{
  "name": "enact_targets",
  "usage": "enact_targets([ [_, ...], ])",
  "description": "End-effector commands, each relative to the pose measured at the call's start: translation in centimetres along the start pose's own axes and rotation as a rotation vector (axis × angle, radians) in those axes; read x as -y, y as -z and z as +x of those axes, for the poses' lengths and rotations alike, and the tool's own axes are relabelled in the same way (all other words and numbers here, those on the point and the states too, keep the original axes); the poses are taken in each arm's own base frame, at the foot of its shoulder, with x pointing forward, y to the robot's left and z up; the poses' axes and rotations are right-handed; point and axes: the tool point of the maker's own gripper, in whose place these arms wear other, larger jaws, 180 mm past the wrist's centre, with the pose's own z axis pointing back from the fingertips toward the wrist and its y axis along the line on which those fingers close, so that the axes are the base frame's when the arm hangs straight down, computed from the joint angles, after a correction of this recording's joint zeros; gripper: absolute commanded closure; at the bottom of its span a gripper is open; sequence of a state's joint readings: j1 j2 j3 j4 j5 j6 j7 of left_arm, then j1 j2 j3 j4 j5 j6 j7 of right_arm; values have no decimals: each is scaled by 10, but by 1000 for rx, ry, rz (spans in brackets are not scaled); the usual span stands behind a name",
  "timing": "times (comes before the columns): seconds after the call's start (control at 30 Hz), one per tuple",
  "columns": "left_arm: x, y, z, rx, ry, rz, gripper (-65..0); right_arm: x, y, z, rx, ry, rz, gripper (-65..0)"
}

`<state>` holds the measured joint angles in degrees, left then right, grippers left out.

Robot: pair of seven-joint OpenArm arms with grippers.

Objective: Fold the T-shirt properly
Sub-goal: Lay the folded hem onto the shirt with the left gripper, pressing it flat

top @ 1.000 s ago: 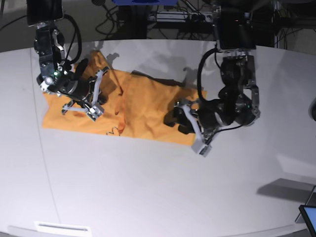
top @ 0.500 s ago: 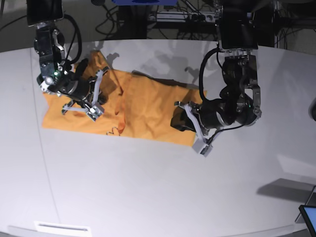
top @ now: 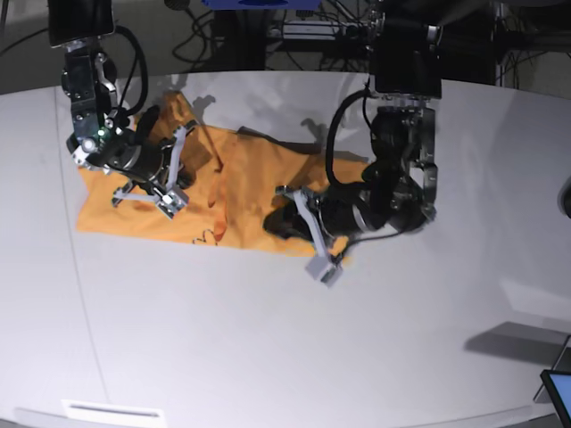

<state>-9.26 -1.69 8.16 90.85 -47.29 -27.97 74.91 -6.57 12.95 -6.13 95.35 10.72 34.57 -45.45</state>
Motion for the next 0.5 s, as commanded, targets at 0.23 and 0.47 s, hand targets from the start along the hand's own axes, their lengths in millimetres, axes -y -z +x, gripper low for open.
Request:
enact_targets([
  [0.23,-7,4,7,48,-41,-13,-59,4,-2,-9,-49,-14,-16,0],
  [0.47,-19,11,-11,4,-91,-8,-59,4,-2,-9,-50,-15,-15,0],
])
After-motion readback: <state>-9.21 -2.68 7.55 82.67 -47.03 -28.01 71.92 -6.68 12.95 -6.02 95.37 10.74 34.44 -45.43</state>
